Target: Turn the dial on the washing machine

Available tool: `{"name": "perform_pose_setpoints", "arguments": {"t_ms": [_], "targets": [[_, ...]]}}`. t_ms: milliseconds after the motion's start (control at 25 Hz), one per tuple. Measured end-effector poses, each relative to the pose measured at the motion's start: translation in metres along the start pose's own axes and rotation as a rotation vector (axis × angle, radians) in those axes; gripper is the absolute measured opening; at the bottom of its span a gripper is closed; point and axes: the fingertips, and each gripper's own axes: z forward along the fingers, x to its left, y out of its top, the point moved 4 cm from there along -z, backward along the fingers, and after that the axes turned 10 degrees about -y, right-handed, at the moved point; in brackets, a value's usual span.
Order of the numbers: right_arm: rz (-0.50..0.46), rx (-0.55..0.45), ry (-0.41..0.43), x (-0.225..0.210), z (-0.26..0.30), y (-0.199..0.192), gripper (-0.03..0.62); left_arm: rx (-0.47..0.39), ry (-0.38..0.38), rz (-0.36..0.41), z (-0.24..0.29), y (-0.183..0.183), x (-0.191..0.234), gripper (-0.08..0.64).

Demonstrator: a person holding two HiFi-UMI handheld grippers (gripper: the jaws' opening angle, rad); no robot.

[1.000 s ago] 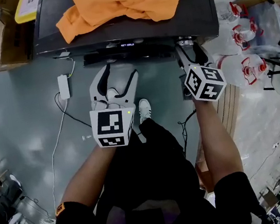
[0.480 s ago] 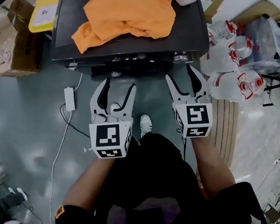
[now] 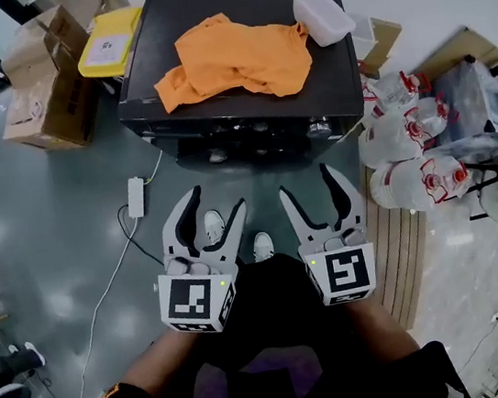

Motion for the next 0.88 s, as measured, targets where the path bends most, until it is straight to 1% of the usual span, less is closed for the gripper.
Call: {"name": "perform_pose_setpoints", "arguments": {"t_ms": [80, 200, 280, 360, 520, 560, 600, 680, 720, 800, 880], "targets": [[-0.013, -0.012, 0.010, 0.002, -0.009, 0.008, 0.298, -0.008, 0.011, 0.005, -0.010, 0.003, -0.004, 0.288], [-0.027, -0.032, 0.027, 0.007, -0.020, 0.019, 0.314, -0.024, 0.017, 0.040, -0.019, 0.009, -0.011, 0.288], [-0.037, -0.050, 0.039, 0.011, -0.025, 0.026, 0.320, -0.018, 0.018, 0.053, -0.023, 0.010, -0.014, 0.288], [-0.047, -0.069, 0.043, 0.015, -0.031, 0.032, 0.321, -0.015, 0.020, 0.062, -0.026, 0.011, -0.017, 0.288], [-0.054, -0.093, 0.040, 0.019, -0.042, 0.040, 0.318, -0.038, 0.024, 0.062, -0.033, 0.015, -0.019, 0.285], [-0.052, -0.097, 0.046, 0.021, -0.044, 0.042, 0.309, -0.042, 0.022, 0.060, -0.034, 0.017, -0.019, 0.273], [-0.050, -0.103, 0.051, 0.022, -0.046, 0.044, 0.289, -0.045, 0.020, 0.062, -0.036, 0.020, -0.020, 0.242], [-0.045, -0.119, 0.055, 0.023, -0.052, 0.049, 0.222, -0.044, 0.019, 0.074, -0.039, 0.025, -0.023, 0.134], [-0.043, -0.124, 0.056, 0.023, -0.055, 0.051, 0.192, -0.041, 0.020, 0.079, -0.041, 0.028, -0.025, 0.099], [-0.038, -0.125, 0.061, 0.023, -0.059, 0.056, 0.130, -0.040, 0.021, 0.082, -0.043, 0.032, -0.028, 0.055], [-0.029, -0.120, 0.067, 0.023, -0.062, 0.059, 0.073, -0.041, 0.020, 0.081, -0.045, 0.036, -0.030, 0.034]]}}
